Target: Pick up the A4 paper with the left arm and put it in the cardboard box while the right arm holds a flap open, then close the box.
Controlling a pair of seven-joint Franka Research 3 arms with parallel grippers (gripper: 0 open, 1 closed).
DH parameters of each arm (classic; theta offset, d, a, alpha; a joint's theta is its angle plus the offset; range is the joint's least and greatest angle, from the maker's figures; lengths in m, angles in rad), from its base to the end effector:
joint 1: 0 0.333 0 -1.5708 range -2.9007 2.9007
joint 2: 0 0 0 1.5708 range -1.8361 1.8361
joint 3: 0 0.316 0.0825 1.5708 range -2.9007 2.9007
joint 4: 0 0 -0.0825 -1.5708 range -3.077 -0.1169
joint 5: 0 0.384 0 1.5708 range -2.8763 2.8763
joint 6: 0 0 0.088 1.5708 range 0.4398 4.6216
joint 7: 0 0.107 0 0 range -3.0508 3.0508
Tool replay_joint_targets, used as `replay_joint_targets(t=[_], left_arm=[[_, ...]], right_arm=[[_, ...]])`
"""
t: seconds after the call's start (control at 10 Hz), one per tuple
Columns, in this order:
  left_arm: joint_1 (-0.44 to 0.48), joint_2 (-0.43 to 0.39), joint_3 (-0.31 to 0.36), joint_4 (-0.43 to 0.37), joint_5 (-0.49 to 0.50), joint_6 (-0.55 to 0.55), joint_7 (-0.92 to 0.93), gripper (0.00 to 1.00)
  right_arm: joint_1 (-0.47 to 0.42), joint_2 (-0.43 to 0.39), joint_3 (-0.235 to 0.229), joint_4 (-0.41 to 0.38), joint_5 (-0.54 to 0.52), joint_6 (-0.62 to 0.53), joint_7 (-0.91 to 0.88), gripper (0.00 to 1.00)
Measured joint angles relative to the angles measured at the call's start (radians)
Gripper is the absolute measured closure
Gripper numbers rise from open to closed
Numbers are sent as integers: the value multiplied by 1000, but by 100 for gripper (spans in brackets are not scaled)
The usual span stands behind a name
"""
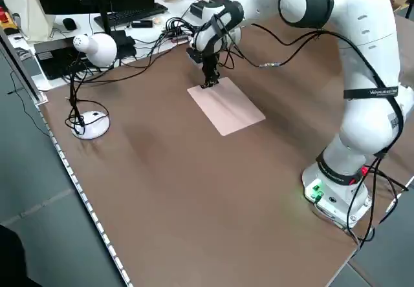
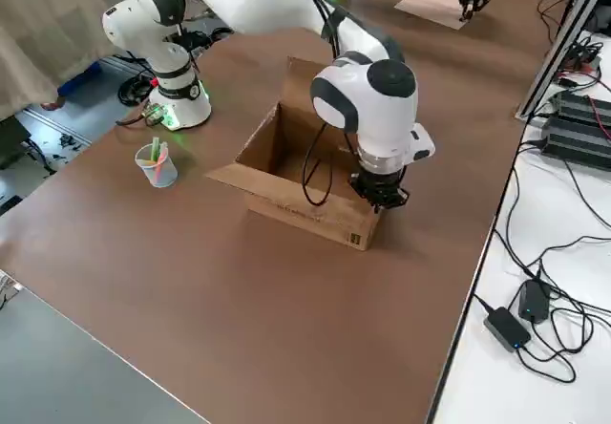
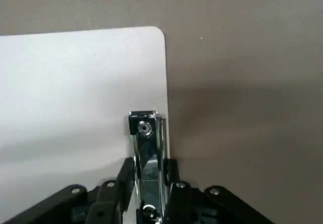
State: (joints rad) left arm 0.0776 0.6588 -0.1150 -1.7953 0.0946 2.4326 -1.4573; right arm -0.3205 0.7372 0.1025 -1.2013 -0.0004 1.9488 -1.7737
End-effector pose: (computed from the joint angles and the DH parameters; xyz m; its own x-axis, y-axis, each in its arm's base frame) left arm 0.6521 -0.0192 0.1815 0.1985 0.9800 -0.0116 0.9800 -0.1987 -0.0141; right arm 0.7280 -0.1826 0.3463 0.0409 0.9971 0.0644 0.9987 -0.0427 0.0264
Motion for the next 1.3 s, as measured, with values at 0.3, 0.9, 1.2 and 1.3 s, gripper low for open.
replay_joint_targets(t=[0.3,0.9,1.2,1.3], left_arm=[[0,0,0,0,0,0,0,70],[0,-27,0,12,0,-1,8,70],[2,-85,0,22,1,-57,51,70],[3,-96,0,28,1,-80,68,70]], right_arm=[[4,-2,1,0,-1,-16,21,95],[48,-34,12,-25,1,-106,149,95],[110,-84,16,-49,1,-135,241,95],[129,-104,17,-67,2,-135,269,95]])
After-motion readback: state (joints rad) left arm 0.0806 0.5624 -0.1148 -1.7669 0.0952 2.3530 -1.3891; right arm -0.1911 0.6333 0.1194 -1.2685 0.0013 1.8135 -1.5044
